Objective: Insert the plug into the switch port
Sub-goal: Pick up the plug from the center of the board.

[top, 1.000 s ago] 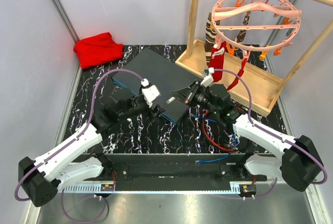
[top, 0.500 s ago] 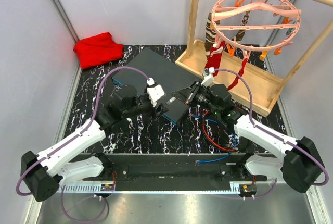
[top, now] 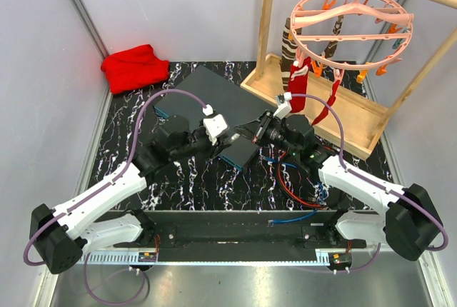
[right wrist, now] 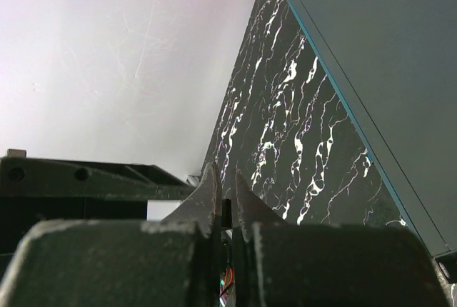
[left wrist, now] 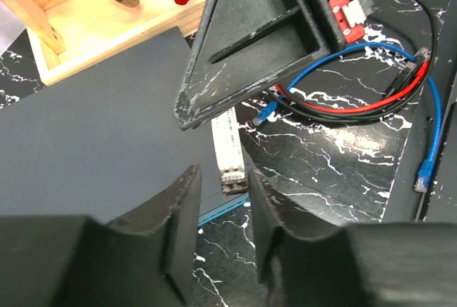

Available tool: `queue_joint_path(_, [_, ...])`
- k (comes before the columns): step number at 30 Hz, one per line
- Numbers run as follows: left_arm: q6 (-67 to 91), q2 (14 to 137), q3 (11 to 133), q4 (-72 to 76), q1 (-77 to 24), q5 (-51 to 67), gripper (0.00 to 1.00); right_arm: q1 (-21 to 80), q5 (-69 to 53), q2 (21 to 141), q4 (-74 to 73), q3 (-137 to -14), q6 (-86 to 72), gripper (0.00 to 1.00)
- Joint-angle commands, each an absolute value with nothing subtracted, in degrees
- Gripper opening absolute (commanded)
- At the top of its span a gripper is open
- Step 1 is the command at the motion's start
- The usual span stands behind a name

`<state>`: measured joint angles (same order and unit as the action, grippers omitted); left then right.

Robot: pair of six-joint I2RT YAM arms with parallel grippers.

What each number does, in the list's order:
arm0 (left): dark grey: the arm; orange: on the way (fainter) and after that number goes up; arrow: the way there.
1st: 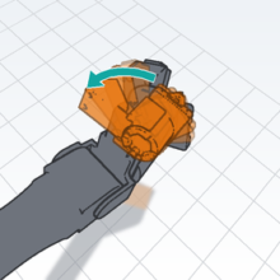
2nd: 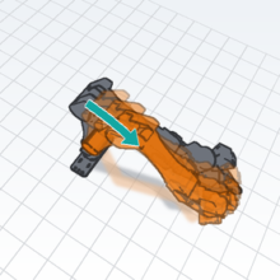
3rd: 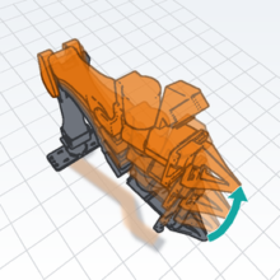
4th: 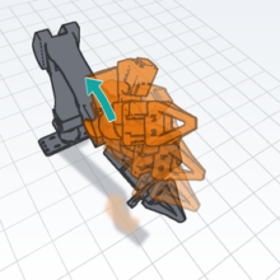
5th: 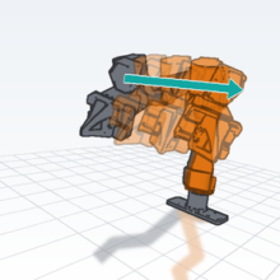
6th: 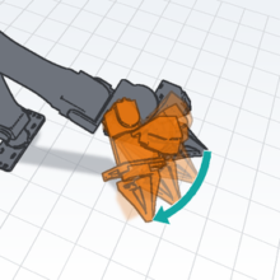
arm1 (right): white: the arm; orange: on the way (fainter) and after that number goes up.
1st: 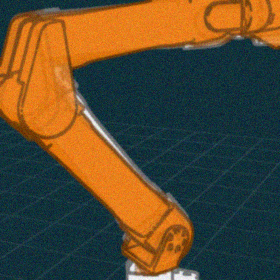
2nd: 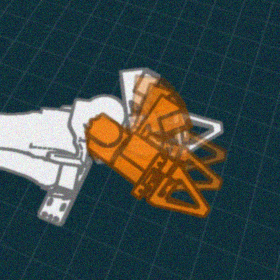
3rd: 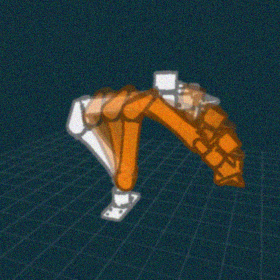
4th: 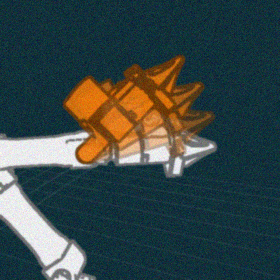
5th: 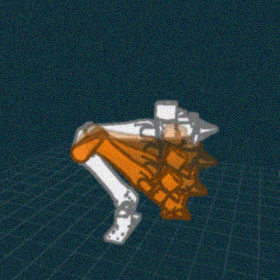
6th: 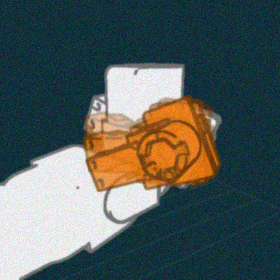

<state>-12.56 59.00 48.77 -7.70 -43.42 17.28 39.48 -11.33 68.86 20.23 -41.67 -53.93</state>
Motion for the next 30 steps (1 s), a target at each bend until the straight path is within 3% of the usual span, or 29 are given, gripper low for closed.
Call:
queue_joint_path(1, [-12.30,58.45,50.28,-3.69,-43.68,17.14,0.29,40.52,-10.46,69.17,21.01,-44.21,-53.26,0.00])
queue_joint_path(5, [-12.13,58.27,49.48,-3.69,-43.68,17.49,0.00,40.69,-10.46,69.52,20.83,-44.21,-53.70,0.00])
queue_joint_path(7, [-11.95,57.92,48.61,-3.86,-43.59,17.67,0.00,40.69,-10.28,69.52,20.48,-44.03,-53.88,0.01])
queue_joint_path(11, [-9.33,56.52,45.89,-4.57,-43.59,15.21,0.00,40.69,-7.83,68.82,17.68,-43.94,-51.86,0.21])
queue_joint_path(12, [-8.71,55.73,44.31,-4.48,-43.59,13.73,0.00,40.52,-7.56,68.91,17.14,-44.21,-50.55,0.36])
queue_joint_path(18, [-2.91,51.78,35.44,-1.77,-43.59,6.09,0.00,37.71,-7.12,69.87,13.72,-45.70,-43.09,0.76])
queue_joint_path(25, [2.28,50.36,28.30,1.93,-41.93,0.62,0.00,27.79,-12.91,75.48,8.88,-49.74,-34.37,0.92])
queue_joint_path(30, [5.53,53.17,27.43,3.33,-40.69,0.26,0.00,23.74,-15.99,81.38,8.61,-54.13,-28.31,0.97])
